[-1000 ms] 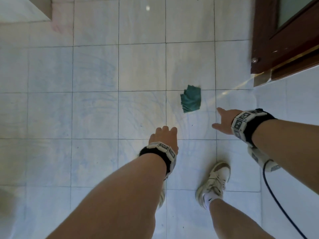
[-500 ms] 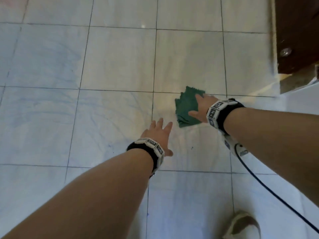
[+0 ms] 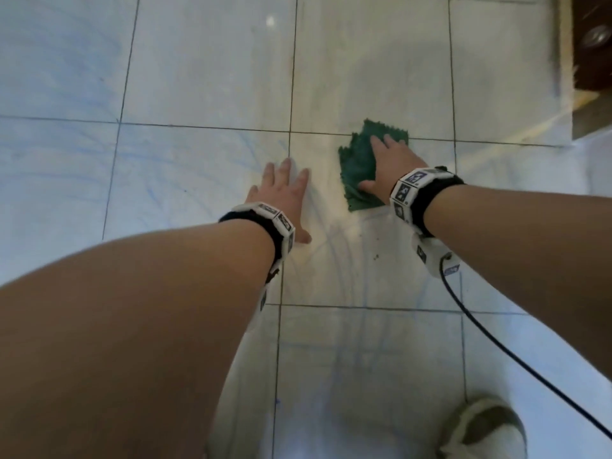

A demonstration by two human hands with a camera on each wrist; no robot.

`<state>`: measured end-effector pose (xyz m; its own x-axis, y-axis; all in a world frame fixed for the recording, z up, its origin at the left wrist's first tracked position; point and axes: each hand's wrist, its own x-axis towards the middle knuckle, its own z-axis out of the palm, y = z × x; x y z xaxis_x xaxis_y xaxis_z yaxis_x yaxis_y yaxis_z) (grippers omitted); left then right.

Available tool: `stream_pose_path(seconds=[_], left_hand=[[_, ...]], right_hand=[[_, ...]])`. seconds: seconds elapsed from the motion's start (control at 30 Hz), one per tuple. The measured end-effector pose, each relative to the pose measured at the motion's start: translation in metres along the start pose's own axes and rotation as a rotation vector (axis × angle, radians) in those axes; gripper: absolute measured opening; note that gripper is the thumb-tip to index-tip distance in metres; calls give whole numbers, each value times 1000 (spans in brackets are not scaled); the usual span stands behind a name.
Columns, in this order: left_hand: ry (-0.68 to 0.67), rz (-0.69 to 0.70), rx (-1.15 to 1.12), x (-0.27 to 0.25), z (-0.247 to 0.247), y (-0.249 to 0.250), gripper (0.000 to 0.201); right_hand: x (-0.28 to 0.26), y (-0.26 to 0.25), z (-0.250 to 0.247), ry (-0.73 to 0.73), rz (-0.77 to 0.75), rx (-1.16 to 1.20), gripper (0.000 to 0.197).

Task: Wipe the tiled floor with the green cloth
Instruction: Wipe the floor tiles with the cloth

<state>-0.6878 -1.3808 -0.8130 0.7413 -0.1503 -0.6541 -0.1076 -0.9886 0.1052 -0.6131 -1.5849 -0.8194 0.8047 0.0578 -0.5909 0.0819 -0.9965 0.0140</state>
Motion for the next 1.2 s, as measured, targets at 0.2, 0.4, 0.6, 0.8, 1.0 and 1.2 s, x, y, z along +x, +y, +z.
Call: stream_pose_path(seconds=[0.2,0.4,0.6,0.8,1.0,1.2], left_hand=[[-59,-26,-58,-2,7,13,128],[-48,2,-81,6,16,4,126],[-47,-16,-108,5,12,11,125],[-36,-10,-118,6,15,8,125],[-32,-17,-97,7,17,8,127],[-29,-14,-91,5,13,8,126]], right_hand=[[9,-6,-6,-86,24,-54,104],[18,-11,-6,-84,-52,-90,103],[2,-12,-12,-120,-91,-98,105],[-75,-34,36,-219,-270,-186,117],[-120,-42,76,-296,-293,-115,116],[-30,32,15,-79,77,3,119]])
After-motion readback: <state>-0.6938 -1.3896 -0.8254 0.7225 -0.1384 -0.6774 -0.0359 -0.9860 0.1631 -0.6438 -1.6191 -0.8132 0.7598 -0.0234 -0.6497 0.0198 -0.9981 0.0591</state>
